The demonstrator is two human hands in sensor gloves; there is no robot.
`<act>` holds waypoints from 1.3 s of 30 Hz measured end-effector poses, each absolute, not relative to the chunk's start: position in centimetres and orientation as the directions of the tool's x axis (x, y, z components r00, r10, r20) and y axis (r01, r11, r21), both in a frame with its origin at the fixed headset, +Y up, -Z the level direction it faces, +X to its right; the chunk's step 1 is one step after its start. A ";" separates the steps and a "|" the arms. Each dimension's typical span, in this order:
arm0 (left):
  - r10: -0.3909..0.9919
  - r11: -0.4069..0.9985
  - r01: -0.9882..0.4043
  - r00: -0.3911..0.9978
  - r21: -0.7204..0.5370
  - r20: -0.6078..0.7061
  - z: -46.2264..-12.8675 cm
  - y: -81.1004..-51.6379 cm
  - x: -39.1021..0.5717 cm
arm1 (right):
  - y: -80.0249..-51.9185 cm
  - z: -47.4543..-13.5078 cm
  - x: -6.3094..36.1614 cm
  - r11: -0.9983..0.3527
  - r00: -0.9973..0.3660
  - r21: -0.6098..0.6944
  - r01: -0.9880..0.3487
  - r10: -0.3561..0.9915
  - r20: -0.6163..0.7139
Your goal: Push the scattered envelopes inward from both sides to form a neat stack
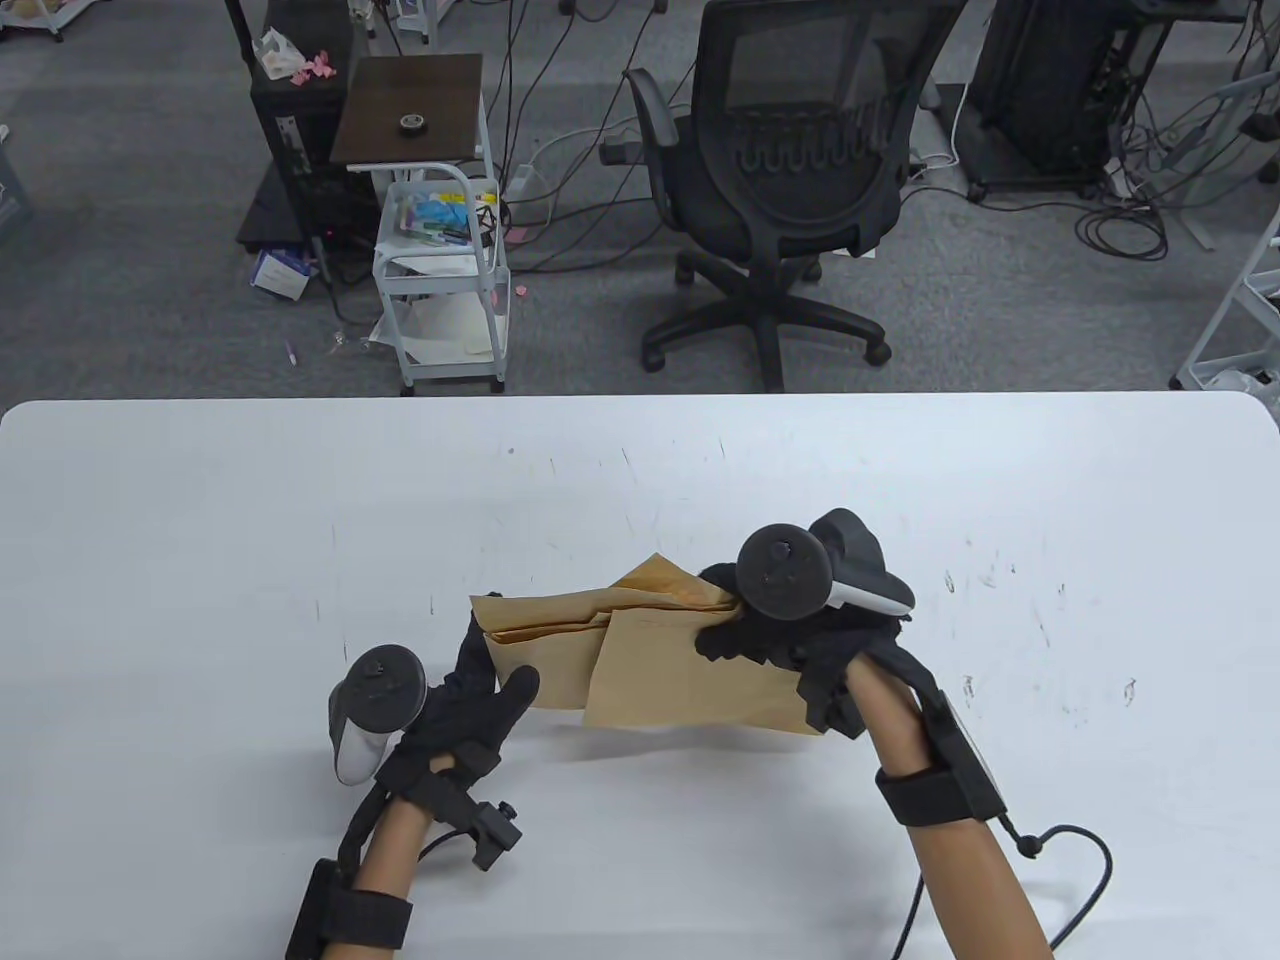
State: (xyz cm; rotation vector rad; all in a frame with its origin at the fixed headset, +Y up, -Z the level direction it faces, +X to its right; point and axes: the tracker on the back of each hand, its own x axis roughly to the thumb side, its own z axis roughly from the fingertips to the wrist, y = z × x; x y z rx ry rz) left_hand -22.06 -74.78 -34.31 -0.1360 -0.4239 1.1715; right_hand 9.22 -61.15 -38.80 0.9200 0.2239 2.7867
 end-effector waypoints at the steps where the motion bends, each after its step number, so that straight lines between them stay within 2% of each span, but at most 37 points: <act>1: 0.918 0.393 -0.841 0.339 -0.371 0.204 -34.5 -75.6 -22.0 | -62.0 -38.9 9.1 -0.976 -0.795 0.195 -0.095 0.192 0.575; 3: 0.909 0.407 -0.772 0.398 -0.489 0.127 -34.6 -77.1 -21.5 | -64.2 -39.4 8.5 -0.980 -0.798 0.194 -0.033 0.143 0.585; 5: 0.898 0.409 -0.719 0.428 -0.562 0.105 -34.5 -77.8 -20.7 | -65.8 -39.8 7.8 -0.982 -0.794 0.189 -0.013 0.125 0.595; 7: 0.881 0.432 -0.700 0.462 -0.569 0.100 -34.4 -77.3 -20.2 | -65.4 -40.0 7.6 -0.993 -0.798 0.113 -0.031 0.092 0.596; 9: 0.856 0.487 -0.706 0.503 -0.514 0.121 -34.2 -76.0 -20.4 | -63.5 -39.7 7.7 -0.996 -0.796 0.089 -0.019 0.069 0.601; 11: 0.840 0.542 -0.750 0.494 -0.379 0.224 -34.0 -74.1 -21.2 | -61.4 -39.3 7.8 -0.994 -0.809 0.085 0.063 -0.001 0.587; 13: 0.788 0.560 -0.823 0.491 -0.098 0.371 -32.8 -71.1 -21.9 | -60.3 -38.6 7.7 -0.989 -0.810 0.029 0.147 -0.103 0.577; 15: 0.648 0.609 -0.782 0.586 0.131 0.487 -31.5 -68.6 -21.5 | -61.0 -38.2 7.2 -0.975 -0.809 0.071 0.209 -0.131 0.573; 17: 0.502 0.692 -0.673 0.708 0.261 0.496 -30.6 -67.2 -20.5 | -62.3 -38.1 6.6 -0.981 -0.779 0.037 0.190 -0.128 0.613; 19: 0.422 0.737 -0.567 0.811 0.368 0.405 -30.4 -67.2 -19.8 | -64.1 -38.4 6.1 -0.984 -0.777 0.095 0.150 -0.058 0.627; 21: 0.419 0.751 -0.537 0.837 0.383 0.353 -30.8 -68.2 -20.3 | -65.2 -38.7 5.9 -0.990 -0.784 0.102 0.102 -0.017 0.620; 23: 0.508 0.719 -0.594 0.804 0.361 0.310 -31.3 -69.0 -21.6 | -64.8 -38.8 6.1 -0.996 -0.780 0.051 0.071 -0.023 0.625; 25: 0.701 0.580 -0.762 0.647 0.288 0.299 -31.8 -69.8 -23.4 | -63.5 -38.9 6.5 -0.998 -0.781 0.045 0.054 -0.014 0.624; 26: 0.811 0.448 -0.855 0.511 0.261 0.283 -32.0 -70.3 -24.6 | -62.2 -38.8 6.8 -0.998 -0.787 0.030 0.050 -0.021 0.616; 28: 0.924 0.243 -0.941 0.298 0.234 0.239 -32.4 -71.4 -26.2 | -60.8 -38.6 7.1 -0.999 -0.787 0.046 0.009 0.022 0.617; 30: 0.962 0.217 -0.956 0.243 0.197 0.123 -33.0 -73.0 -27.2 | -60.8 -38.7 7.2 -0.994 -0.789 0.110 -0.001 0.068 0.611; 31: 0.963 0.244 -0.954 0.260 0.176 0.072 -33.3 -73.8 -27.3 | -61.3 -38.8 7.2 -0.989 -0.794 0.146 0.009 0.081 0.602; 33: 0.921 0.386 -0.917 0.390 0.098 0.019 -34.0 -75.3 -27.2 | -63.3 -39.2 6.9 -0.982 -0.810 0.182 0.041 0.074 0.582; 34: 0.873 0.487 -0.873 0.488 -0.027 -0.026 -34.3 -75.8 -26.7 | -64.7 -39.4 6.6 -0.981 -0.810 0.179 0.068 0.051 0.585; 35: 0.808 0.583 -0.803 0.588 -0.127 -0.008 -34.5 -76.0 -26.0 | -66.2 -39.7 6.2 -0.981 -0.801 0.165 0.103 0.016 0.598; 37: 0.650 0.743 -0.630 0.759 -0.226 0.024 -34.7 -75.9 -24.8 | -66.9 -40.1 6.0 -0.990 -0.813 0.109 0.091 -0.011 0.582; 39: 0.512 0.850 -0.485 0.852 -0.205 0.109 -34.7 -75.5 -24.1 | -65.9 -40.2 6.0 -0.992 -0.793 0.114 0.061 0.021 0.609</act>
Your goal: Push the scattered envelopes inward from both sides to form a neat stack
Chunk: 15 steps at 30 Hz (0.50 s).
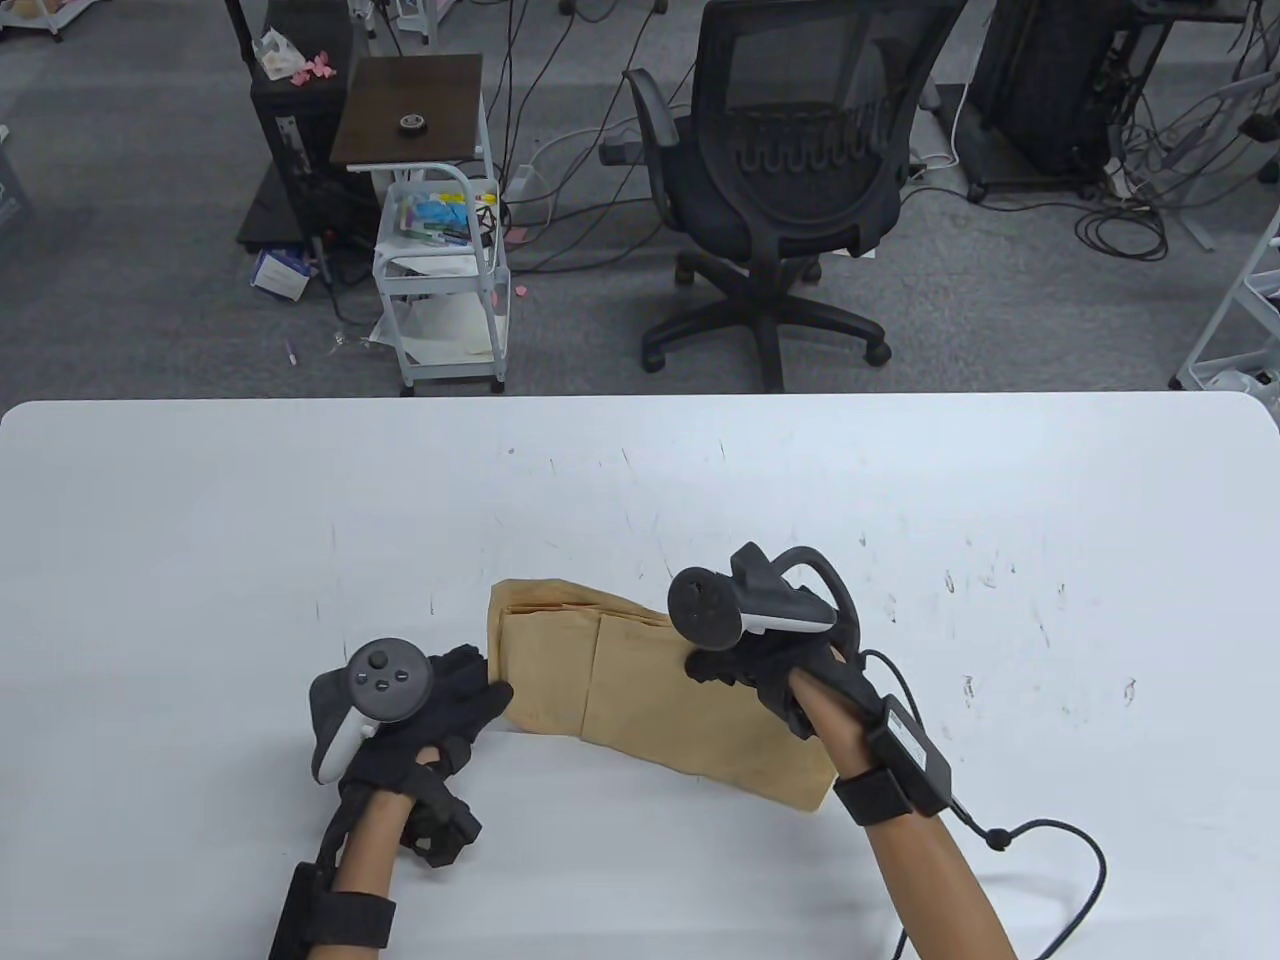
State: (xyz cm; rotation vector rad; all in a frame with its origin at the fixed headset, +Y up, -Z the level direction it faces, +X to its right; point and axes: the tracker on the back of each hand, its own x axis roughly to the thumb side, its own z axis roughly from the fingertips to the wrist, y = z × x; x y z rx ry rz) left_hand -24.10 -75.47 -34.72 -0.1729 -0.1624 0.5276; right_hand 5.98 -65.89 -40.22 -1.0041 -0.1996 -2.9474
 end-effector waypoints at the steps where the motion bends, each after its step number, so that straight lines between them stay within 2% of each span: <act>1: 0.474 0.869 -0.438 0.870 -0.229 0.137 -34.7 -75.3 -23.9 | -64.9 -40.1 6.0 -0.992 -0.794 0.111 0.054 0.025 0.608; 3: 0.448 0.880 -0.415 0.887 -0.232 0.112 -34.7 -75.0 -24.1 | -63.0 -39.6 6.0 -0.994 -0.782 0.054 0.094 -0.040 0.622; 5: 0.467 0.866 -0.424 0.875 -0.266 0.128 -34.8 -75.4 -24.2 | -62.2 -39.1 5.9 -0.990 -0.786 0.039 0.139 -0.086 0.612; 7: 0.487 0.820 -0.413 0.867 -0.397 0.104 -34.9 -75.9 -24.2 | -62.9 -38.8 5.7 -0.977 -0.787 0.105 0.188 -0.086 0.611; 9: 0.503 0.759 -0.399 0.861 -0.514 0.075 -34.8 -76.2 -24.3 | -64.6 -39.2 5.4 -0.982 -0.778 0.078 0.170 -0.085 0.623; 11: 0.533 0.741 -0.414 0.842 -0.528 0.089 -34.6 -76.4 -24.4 | -66.0 -39.7 5.2 -0.984 -0.785 0.078 0.161 -0.079 0.615; 15: 0.575 0.705 -0.377 0.800 -0.601 0.172 -34.4 -76.5 -22.7 | -64.0 -39.7 4.8 -0.990 -0.771 0.083 0.117 -0.038 0.636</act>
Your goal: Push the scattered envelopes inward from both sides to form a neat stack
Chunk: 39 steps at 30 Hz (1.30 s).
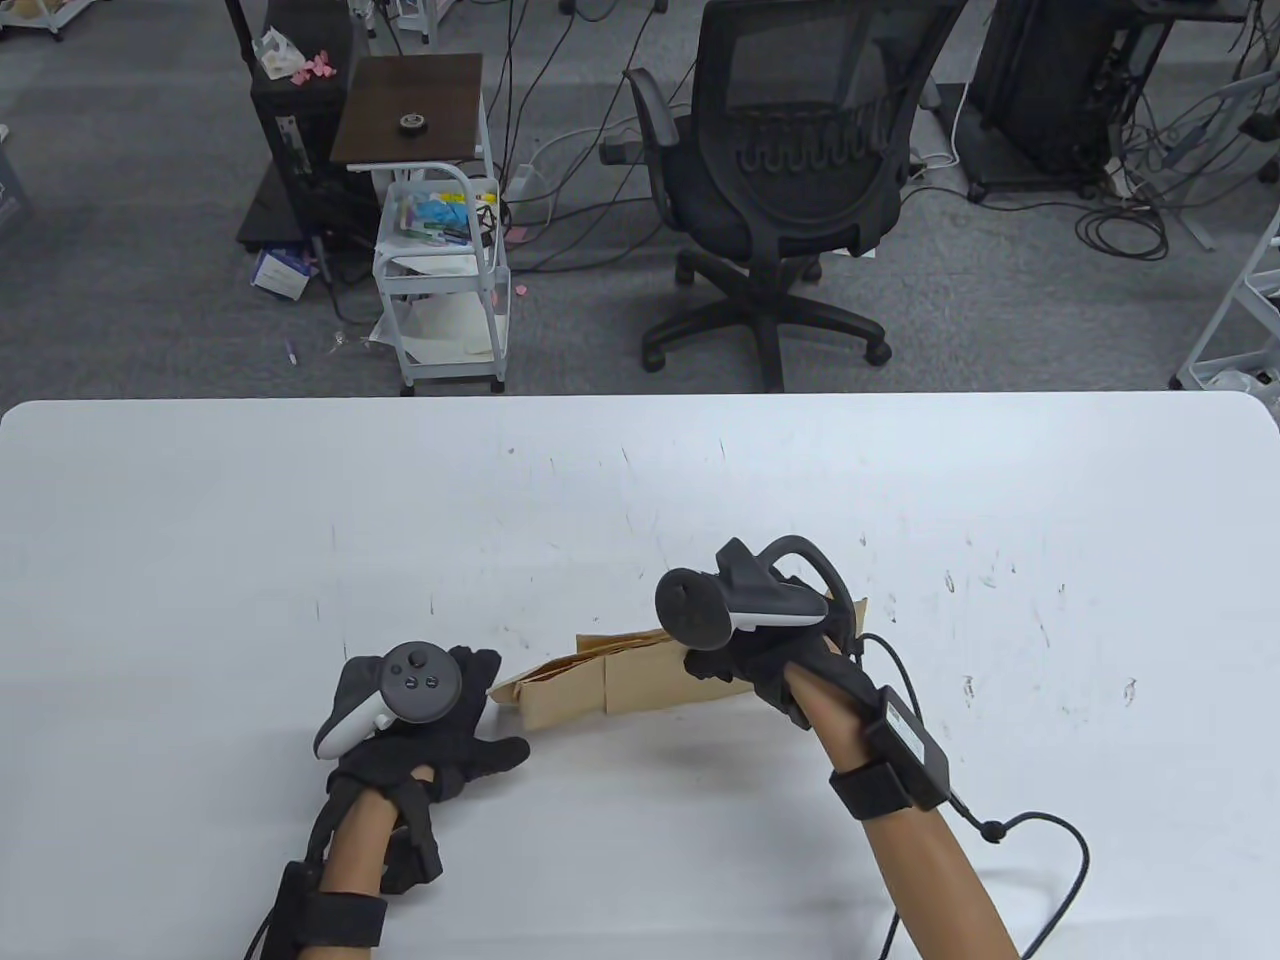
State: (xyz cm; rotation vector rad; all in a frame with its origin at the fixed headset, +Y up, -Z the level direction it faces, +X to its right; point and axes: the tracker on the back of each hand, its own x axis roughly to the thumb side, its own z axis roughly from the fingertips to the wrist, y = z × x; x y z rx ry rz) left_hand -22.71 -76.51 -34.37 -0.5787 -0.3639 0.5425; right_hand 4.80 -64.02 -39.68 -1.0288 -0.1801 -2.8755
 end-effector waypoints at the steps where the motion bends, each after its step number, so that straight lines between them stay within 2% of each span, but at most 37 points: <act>1: 0.576 0.719 -0.378 0.794 -0.584 0.195 -34.4 -76.3 -22.0 | -63.6 -39.6 4.7 -0.990 -0.772 0.092 0.108 -0.025 0.635; 3: 0.561 0.753 -0.356 0.788 -0.553 0.255 -34.4 -75.9 -20.9 | -63.6 -39.4 4.3 -0.983 -0.772 0.141 0.118 -0.002 0.635; 7: 0.558 0.762 -0.367 0.791 -0.534 0.252 -34.5 -75.6 -20.9 | -65.2 -39.3 3.4 -0.980 -0.752 0.058 0.188 -0.105 0.651; 9: 0.603 0.745 -0.435 0.763 -0.506 0.232 -34.5 -75.5 -21.8 | -65.1 -39.2 3.1 -0.987 -0.741 0.050 0.154 -0.082 0.667; 11: 0.716 0.676 -0.556 0.650 -0.484 0.253 -34.5 -75.4 -22.5 | -65.0 -39.0 2.2 -0.975 -0.720 0.148 0.167 -0.018 0.694; 13: 0.799 0.592 -0.621 0.536 -0.513 0.272 -34.5 -75.4 -22.3 | -65.0 -38.6 1.0 -0.983 -0.697 0.112 0.147 -0.022 0.717; 17: 0.823 0.567 -0.653 0.479 -0.502 0.306 -34.6 -75.7 -22.0 | -65.2 -38.1 -0.4 -0.987 -0.669 0.030 0.160 -0.086 0.738; 20: 0.861 0.502 -0.780 0.413 -0.374 0.295 -34.4 -76.2 -22.0 | -65.3 -37.9 -0.3 -0.993 -0.673 0.048 0.108 -0.038 0.738; 21: 0.864 0.495 -0.788 0.402 -0.366 0.302 -34.5 -76.2 -21.8 | -65.3 -37.8 -0.3 -0.994 -0.677 0.043 0.101 -0.037 0.735; 26: 0.858 0.506 -0.790 0.420 -0.347 0.297 -34.5 -76.2 -21.1 | -65.6 -37.4 -0.7 -0.997 -0.681 -0.037 0.070 -0.075 0.728; 30: 0.831 0.534 -0.825 0.472 -0.186 0.294 -34.3 -75.8 -21.0 | -65.5 -37.0 -0.7 -0.994 -0.701 -0.090 0.057 -0.104 0.706; 33: 0.799 0.577 -0.802 0.516 -0.154 0.307 -34.1 -75.6 -20.8 | -64.3 -36.0 1.2 -0.986 -0.724 -0.154 0.065 -0.153 0.672; 35: 0.808 0.567 -0.806 0.504 -0.170 0.305 -34.1 -75.7 -20.8 | -63.0 -35.5 3.9 -0.981 -0.755 -0.180 0.070 -0.170 0.633; 37: 0.812 0.561 -0.810 0.498 -0.172 0.306 -34.0 -75.6 -20.8 | -62.2 -35.4 7.2 -0.989 -0.800 -0.128 0.080 -0.140 0.583; 38: 0.816 0.556 -0.810 0.489 -0.185 0.310 -34.1 -75.6 -20.8 | -61.9 -35.5 9.9 -0.996 -0.834 -0.076 0.053 -0.086 0.544; 39: 0.813 0.559 -0.809 0.493 -0.183 0.309 -34.1 -75.6 -20.8 | -62.1 -35.7 13.3 -1.000 -0.867 -0.013 -0.028 0.018 0.498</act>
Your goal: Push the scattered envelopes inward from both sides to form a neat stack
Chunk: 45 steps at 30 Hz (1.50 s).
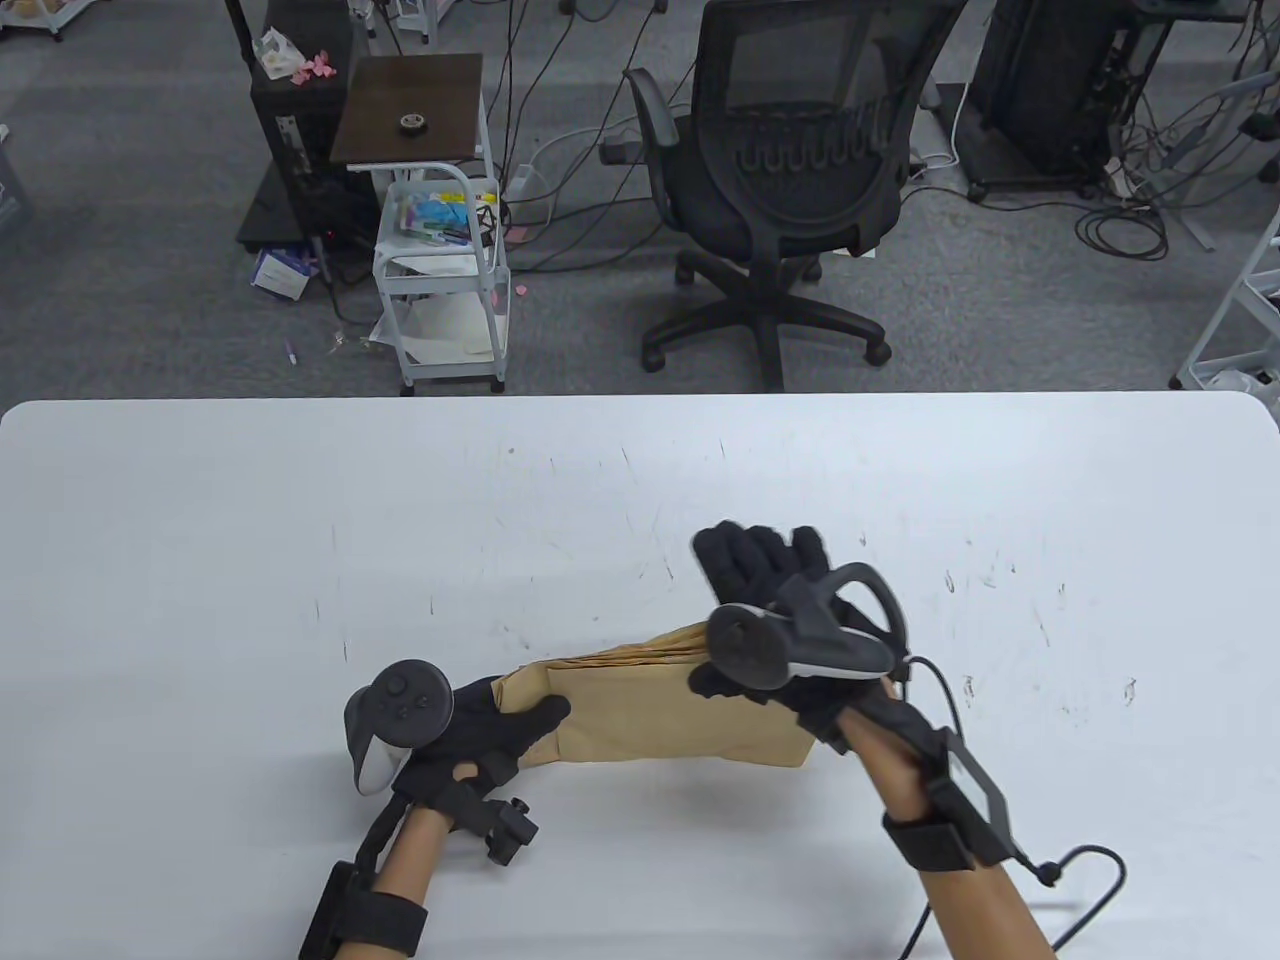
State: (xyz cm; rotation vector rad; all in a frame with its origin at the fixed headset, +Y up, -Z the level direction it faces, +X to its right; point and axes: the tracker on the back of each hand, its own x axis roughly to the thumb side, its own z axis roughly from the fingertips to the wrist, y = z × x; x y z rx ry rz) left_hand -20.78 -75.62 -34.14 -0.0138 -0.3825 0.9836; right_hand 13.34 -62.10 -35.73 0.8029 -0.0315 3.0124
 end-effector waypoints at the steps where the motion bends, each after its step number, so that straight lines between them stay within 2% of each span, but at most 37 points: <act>1: 0.812 0.562 -0.807 0.495 -0.183 0.309 -34.2 -75.6 -20.8 | -62.4 -35.9 14.6 -0.998 -0.872 0.009 -0.068 0.063 0.486; 2: 0.813 0.560 -0.806 0.493 -0.189 0.310 -34.3 -75.7 -20.8 | -63.7 -36.4 17.9 -0.977 -0.858 0.080 -0.198 0.212 0.467; 3: 0.815 0.558 -0.808 0.490 -0.189 0.309 -34.3 -75.7 -20.8 | -64.3 -36.6 18.8 -0.963 -0.846 0.107 -0.247 0.268 0.461; 5: 0.814 0.558 -0.809 0.491 -0.184 0.309 -34.3 -75.6 -20.8 | -68.2 -37.4 22.1 -0.855 -0.741 0.269 -0.444 0.519 0.426; 7: 0.815 0.557 -0.810 0.492 -0.182 0.306 -34.3 -75.7 -20.8 | -71.9 -38.0 23.0 -0.701 -0.624 0.465 -0.541 0.705 0.337; 9: 0.814 0.558 -0.810 0.492 -0.180 0.308 -34.3 -75.6 -20.8 | -74.3 -38.1 22.5 -0.619 -0.558 0.517 -0.592 0.777 0.292; 12: 0.835 0.531 -0.807 0.444 -0.259 0.325 -34.4 -75.8 -20.7 | -75.6 -38.0 20.6 -0.640 -0.594 0.546 -0.541 0.750 0.291; 14: 0.837 0.533 -0.783 0.431 -0.320 0.339 -34.3 -75.9 -20.5 | -75.6 -37.8 19.3 -0.667 -0.590 0.491 -0.560 0.737 0.329; 17: 0.840 0.536 -0.722 0.406 -0.438 0.360 -34.0 -76.0 -19.8 | -75.0 -37.1 17.1 -0.618 -0.510 0.466 -0.633 0.786 0.350; 20: 0.828 0.554 -0.705 0.412 -0.443 0.380 -33.9 -75.8 -19.4 | -74.6 -37.2 17.3 -0.596 -0.488 0.382 -0.706 0.800 0.349; 23: 0.827 0.557 -0.696 0.420 -0.453 0.373 -34.2 -75.6 -19.3 | -74.9 -37.5 18.2 -0.573 -0.500 0.324 -0.753 0.818 0.284; 25: 0.850 0.524 -0.684 0.384 -0.508 0.360 -34.3 -75.8 -18.9 | -75.0 -37.7 17.8 -0.601 -0.539 0.356 -0.715 0.799 0.267; 27: 0.865 0.500 -0.678 0.361 -0.538 0.348 -34.2 -75.7 -18.6 | -75.3 -38.1 17.3 -0.570 -0.496 0.431 -0.699 0.821 0.282; 29: 0.843 0.537 -0.659 0.396 -0.527 0.364 -34.1 -75.5 -18.7 | -75.6 -38.1 17.0 -0.487 -0.406 0.492 -0.721 0.873 0.270; 34: 0.835 0.549 -0.693 0.425 -0.468 0.350 -34.1 -75.7 -19.4 | -74.2 -37.3 16.6 -0.463 -0.326 0.401 -0.791 0.873 0.364; 35: 0.821 0.566 -0.710 0.441 -0.418 0.362 -34.0 -75.3 -19.5 | -73.6 -37.0 16.7 -0.481 -0.331 0.366 -0.797 0.854 0.402; 37: 0.702 0.690 -0.676 0.538 -0.257 0.467 -33.6 -72.9 -19.5 | -72.6 -36.8 16.7 -0.513 -0.352 0.264 -0.817 0.806 0.476; 38: 0.613 0.750 -0.650 0.609 -0.126 0.504 -33.3 -72.1 -19.4 | -72.5 -36.8 16.5 -0.531 -0.370 0.262 -0.806 0.797 0.477; 39: 0.533 0.800 -0.597 0.666 -0.055 0.523 -33.2 -72.1 -19.1 | -72.8 -36.8 16.4 -0.581 -0.435 0.268 -0.769 0.782 0.447; 40: 0.486 0.844 -0.534 0.713 -0.058 0.506 -33.2 -72.5 -18.9 | -73.6 -36.9 16.4 -0.642 -0.516 0.278 -0.715 0.752 0.409; 41: 0.423 0.901 -0.415 0.771 -0.128 0.477 -33.5 -73.7 -18.7 | -74.6 -36.9 16.4 -0.698 -0.588 0.297 -0.652 0.712 0.383; 42: 0.429 0.903 -0.358 0.772 -0.238 0.469 -33.6 -74.7 -18.7 | -75.2 -36.9 16.4 -0.739 -0.637 0.316 -0.595 0.673 0.374; 44: 0.560 0.828 -0.451 0.700 -0.333 0.443 -33.6 -75.0 -18.6 | -74.4 -36.8 16.5 -0.727 -0.603 0.321 -0.607 0.685 0.409; 45: 0.595 0.804 -0.500 0.676 -0.321 0.435 -33.4 -74.6 -18.6 | -73.7 -36.7 16.6 -0.720 -0.593 0.301 -0.625 0.689 0.416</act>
